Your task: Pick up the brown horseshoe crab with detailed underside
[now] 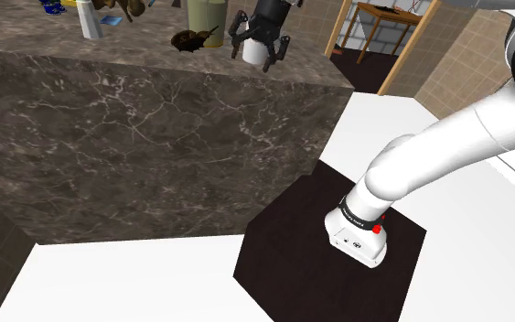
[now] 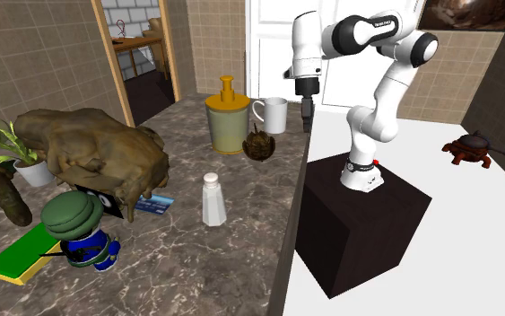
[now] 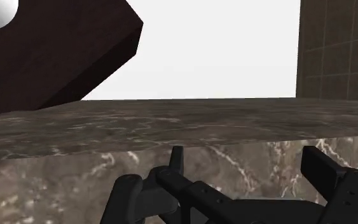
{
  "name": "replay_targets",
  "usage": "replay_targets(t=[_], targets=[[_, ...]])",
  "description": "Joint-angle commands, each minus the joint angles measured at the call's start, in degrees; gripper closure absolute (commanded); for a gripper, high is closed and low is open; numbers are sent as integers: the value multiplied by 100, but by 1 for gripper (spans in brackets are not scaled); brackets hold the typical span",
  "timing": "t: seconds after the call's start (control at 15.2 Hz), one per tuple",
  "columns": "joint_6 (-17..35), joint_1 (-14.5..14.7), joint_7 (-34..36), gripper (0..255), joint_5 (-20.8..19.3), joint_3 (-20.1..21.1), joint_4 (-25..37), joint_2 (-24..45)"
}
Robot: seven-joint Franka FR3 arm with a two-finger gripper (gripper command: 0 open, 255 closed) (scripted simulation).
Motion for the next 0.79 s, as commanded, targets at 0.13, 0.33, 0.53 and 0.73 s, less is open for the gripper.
replay_targets(t=[0.13,0.33,0.53,0.73], targets=[[385,-104,766,0,112,160,604,555],[641,-175,1339,0,117,261,1114,993],[864,-238,1916,0,64,336,1661,1438],[1050,-288,2497,0,-41,381,2247,1890]])
